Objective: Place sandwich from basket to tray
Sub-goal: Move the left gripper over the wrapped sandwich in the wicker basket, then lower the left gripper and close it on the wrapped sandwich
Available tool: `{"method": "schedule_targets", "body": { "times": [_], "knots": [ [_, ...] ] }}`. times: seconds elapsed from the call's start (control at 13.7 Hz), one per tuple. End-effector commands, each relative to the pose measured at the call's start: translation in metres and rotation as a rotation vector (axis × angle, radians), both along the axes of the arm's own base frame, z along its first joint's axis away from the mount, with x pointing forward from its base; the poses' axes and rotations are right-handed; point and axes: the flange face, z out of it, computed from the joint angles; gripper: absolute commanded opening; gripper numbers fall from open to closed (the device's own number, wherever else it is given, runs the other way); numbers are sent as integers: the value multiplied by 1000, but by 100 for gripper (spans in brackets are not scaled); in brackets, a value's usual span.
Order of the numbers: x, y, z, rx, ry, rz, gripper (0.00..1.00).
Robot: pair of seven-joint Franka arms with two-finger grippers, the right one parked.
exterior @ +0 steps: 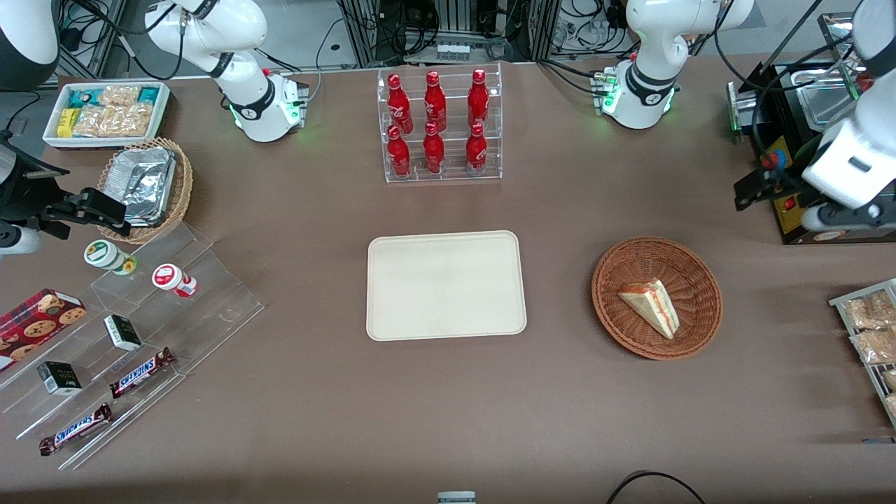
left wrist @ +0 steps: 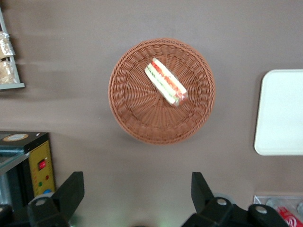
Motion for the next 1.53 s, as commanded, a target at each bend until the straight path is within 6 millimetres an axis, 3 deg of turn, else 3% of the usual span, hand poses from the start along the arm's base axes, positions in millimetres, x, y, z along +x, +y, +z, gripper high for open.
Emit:
{"method": "schedule_targets", "body": {
  "times": [0.0, 0.51, 0.73, 1.17, 1.46],
  "knots": [
    [-4, -11, -46, 21, -18, 84, 100],
    [2, -23, -120, 12, -66, 341, 100],
    [7, -22, -144, 10, -62, 385, 100],
    [29, -37, -213, 4, -48, 445, 100],
    [33, -43, -236, 6, -50, 481, 100]
  ]
}}
